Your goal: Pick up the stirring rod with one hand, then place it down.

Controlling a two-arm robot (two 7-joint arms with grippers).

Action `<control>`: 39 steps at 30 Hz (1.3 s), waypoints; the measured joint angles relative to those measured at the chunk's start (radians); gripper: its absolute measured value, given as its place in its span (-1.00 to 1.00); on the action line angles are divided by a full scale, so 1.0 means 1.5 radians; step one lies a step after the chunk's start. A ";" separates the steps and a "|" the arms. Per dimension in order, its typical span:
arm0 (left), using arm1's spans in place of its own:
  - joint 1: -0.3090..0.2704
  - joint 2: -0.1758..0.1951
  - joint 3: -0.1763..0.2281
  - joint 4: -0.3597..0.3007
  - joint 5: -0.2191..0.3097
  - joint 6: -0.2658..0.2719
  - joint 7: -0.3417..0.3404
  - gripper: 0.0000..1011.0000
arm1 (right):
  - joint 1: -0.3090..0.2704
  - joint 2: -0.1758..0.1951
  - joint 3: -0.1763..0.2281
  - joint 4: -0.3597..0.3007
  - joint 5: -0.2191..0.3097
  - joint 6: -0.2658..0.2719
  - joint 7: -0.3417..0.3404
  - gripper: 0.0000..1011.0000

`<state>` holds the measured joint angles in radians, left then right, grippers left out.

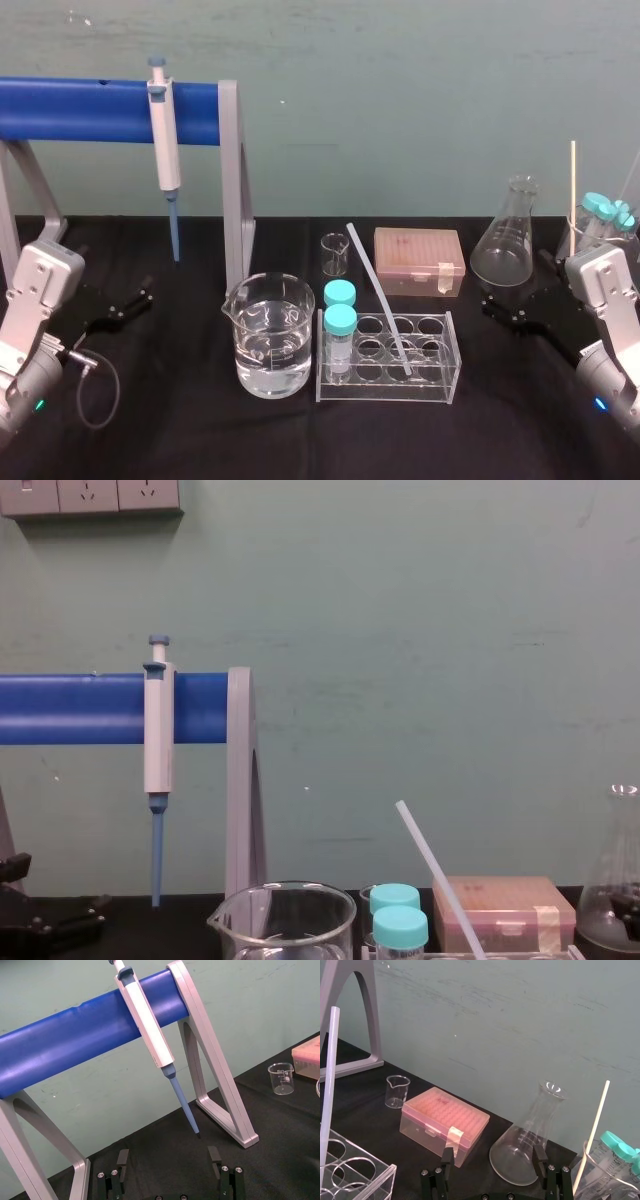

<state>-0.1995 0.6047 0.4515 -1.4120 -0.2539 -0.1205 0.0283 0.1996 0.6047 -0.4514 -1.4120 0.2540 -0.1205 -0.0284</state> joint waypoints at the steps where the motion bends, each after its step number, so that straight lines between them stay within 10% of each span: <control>1: 0.000 0.000 0.000 0.000 0.000 0.000 0.000 0.98 | 0.000 0.000 0.000 0.000 0.000 0.000 0.000 0.98; 39: 0.000 0.000 0.000 0.000 0.000 0.000 0.000 0.98 | 0.000 0.000 0.000 0.000 0.000 0.000 0.000 0.98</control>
<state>-0.1995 0.6047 0.4514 -1.4120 -0.2539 -0.1205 0.0283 0.1996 0.6047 -0.4514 -1.4119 0.2539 -0.1205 -0.0283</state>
